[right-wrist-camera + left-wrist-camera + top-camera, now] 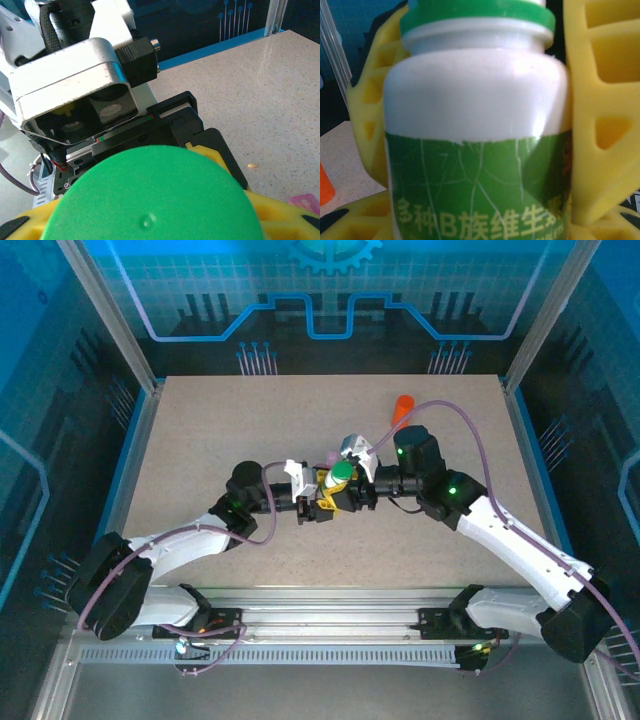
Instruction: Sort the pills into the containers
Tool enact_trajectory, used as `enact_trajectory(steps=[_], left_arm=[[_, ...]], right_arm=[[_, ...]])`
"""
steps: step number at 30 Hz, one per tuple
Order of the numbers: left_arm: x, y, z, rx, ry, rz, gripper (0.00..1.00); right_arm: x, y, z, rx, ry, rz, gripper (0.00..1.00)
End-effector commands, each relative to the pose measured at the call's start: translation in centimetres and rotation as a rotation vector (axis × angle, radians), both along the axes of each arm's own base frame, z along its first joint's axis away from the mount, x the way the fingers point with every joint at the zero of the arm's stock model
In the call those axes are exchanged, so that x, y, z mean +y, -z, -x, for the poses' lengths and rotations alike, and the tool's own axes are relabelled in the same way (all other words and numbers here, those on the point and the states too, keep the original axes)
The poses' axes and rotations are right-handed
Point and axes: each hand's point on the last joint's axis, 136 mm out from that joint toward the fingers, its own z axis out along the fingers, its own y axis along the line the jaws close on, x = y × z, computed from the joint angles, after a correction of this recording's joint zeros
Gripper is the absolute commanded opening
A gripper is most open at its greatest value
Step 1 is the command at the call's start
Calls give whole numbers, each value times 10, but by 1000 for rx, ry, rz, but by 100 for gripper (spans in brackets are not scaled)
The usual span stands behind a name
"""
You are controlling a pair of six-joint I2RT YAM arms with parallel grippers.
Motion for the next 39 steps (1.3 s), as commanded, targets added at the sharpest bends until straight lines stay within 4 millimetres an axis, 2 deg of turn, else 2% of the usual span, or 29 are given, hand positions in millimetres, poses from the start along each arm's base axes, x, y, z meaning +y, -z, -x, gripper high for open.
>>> enact_trajectory(steps=[1, 4, 7, 9, 10, 12, 13, 14, 20, 25, 29, 31, 35, 39], left_arm=[[-10, -16, 22, -77, 101, 6, 0], [-10, -14, 20, -76, 89, -7, 1], [-9, -12, 16, -71, 56, -15, 17], [-8, -13, 12, -68, 28, -22, 35], [-8, -12, 10, -64, 20, -30, 40], [-7, -13, 9, -61, 9, -43, 60], [-7, -14, 8, -62, 7, -48, 72], [-7, -14, 7, -61, 1, -51, 98], [-3, -10, -3, -68, -73, -86, 99], [16, -12, -23, -106, -263, -59, 99], [51, -18, -55, -73, -562, 48, 99], [69, -16, -67, -21, -687, 74, 99], [103, -11, -82, 45, -892, 69, 99], [127, -15, -81, 76, -1001, 81, 99]], right_arm=[[10, -24, 10, -56, -53, -87, 44], [8, -26, 9, -66, -33, -98, 35], [5, -26, 7, -73, 0, -105, 26], [1, -25, 4, -76, 29, -96, 20], [0, -24, 3, -79, 37, -93, 19], [-3, -23, 3, -84, 52, -91, 15], [-4, -22, 3, -84, 57, -89, 14], [-5, -22, 2, -86, 68, -87, 13], [-17, -13, -10, -88, 172, -41, 6], [-50, 10, -47, -80, 437, 86, 7], [-96, 46, -88, -52, 769, 245, 7], [-108, 61, -99, -26, 866, 287, 7], [-111, 97, -115, 49, 940, 325, 7], [-106, 129, -127, 89, 971, 345, 10]])
